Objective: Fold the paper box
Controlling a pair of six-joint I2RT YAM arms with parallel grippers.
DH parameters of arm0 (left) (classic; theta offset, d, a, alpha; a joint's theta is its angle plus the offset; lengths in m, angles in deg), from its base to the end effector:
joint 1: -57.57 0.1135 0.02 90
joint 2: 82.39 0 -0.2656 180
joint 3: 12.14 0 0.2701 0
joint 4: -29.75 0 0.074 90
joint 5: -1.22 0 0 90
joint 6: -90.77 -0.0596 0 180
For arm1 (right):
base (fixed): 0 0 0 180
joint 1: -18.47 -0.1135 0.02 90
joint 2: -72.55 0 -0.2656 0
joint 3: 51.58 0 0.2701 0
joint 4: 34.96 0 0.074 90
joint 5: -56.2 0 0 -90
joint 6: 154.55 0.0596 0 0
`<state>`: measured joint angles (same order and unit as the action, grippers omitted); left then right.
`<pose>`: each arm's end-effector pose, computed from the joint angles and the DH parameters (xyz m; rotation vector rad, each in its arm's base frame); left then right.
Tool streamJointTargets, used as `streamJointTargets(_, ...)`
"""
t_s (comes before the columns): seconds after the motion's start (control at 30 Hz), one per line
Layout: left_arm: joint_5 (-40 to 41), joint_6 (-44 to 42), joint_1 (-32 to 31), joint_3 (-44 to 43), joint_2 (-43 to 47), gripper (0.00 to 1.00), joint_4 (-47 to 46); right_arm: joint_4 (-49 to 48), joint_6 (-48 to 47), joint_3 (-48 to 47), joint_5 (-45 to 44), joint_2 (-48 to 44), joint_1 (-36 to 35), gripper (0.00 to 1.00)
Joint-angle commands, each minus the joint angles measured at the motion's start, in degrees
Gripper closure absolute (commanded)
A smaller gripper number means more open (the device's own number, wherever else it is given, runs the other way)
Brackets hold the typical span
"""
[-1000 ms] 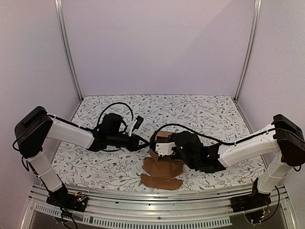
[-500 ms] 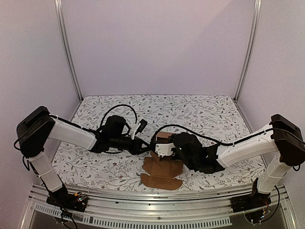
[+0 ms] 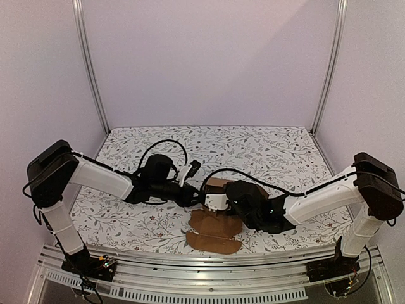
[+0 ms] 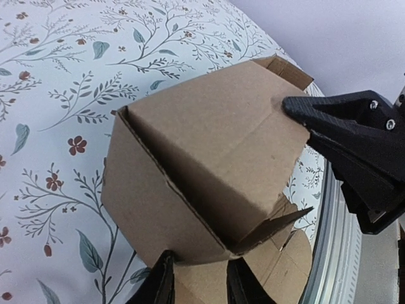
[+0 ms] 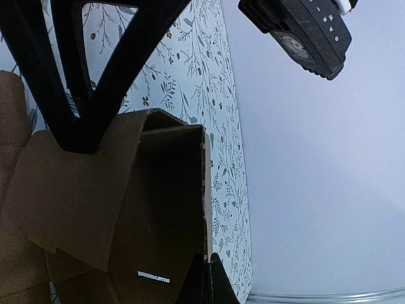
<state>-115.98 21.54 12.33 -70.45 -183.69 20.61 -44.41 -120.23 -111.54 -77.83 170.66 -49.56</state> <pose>0.2448 -0.2855 0.1190 0.7810 2.1948 -1.1400 0.1777 0.3298 0.1535 -1.4798 1.3147 -0.6511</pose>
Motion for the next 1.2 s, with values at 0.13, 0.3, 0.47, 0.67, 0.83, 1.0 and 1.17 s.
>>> streamJointTargets(0.13,4.26,-1.53,-2.92,-1.04,-0.97,0.69,-1.14,0.44,2.24,0.54,-2.95,2.91,-1.04,1.0)
streamJointTargets(0.3,7.46,-2.28,-4.1,-0.38,-0.76,0.67,-0.96,0.77,2.57,0.72,-3.6,3.48,-1.54,1.0)
streamJointTargets(0.47,9.65,-2.45,-4.75,0.07,-0.81,0.65,-1.53,1.21,2.77,0.82,-3.99,3.84,-2.26,1.0)
streamJointTargets(0.67,12.91,-2.81,-5.62,0.17,-1.2,0.64,-2.66,1.28,3.09,0.73,-4.46,4.16,-3.15,1.0)
streamJointTargets(0.83,14.79,-3.06,-6.5,0.83,-1.45,0.64,-3.75,1.71,4.1,0.64,-4.99,4.45,-3.93,1.0)
streamJointTargets(1.0,16.18,-2.87,-7.52,1.65,-2.28,0.64,-5.11,2.21,5.17,0.38,-5.85,4.9,-4.91,1.0)
streamJointTargets(1.17,18.88,-2.7,-8.9,2.77,-2.8,0.64,-6.63,3.43,6.44,-0.42,-6.61,5.45,-5.94,1.0)
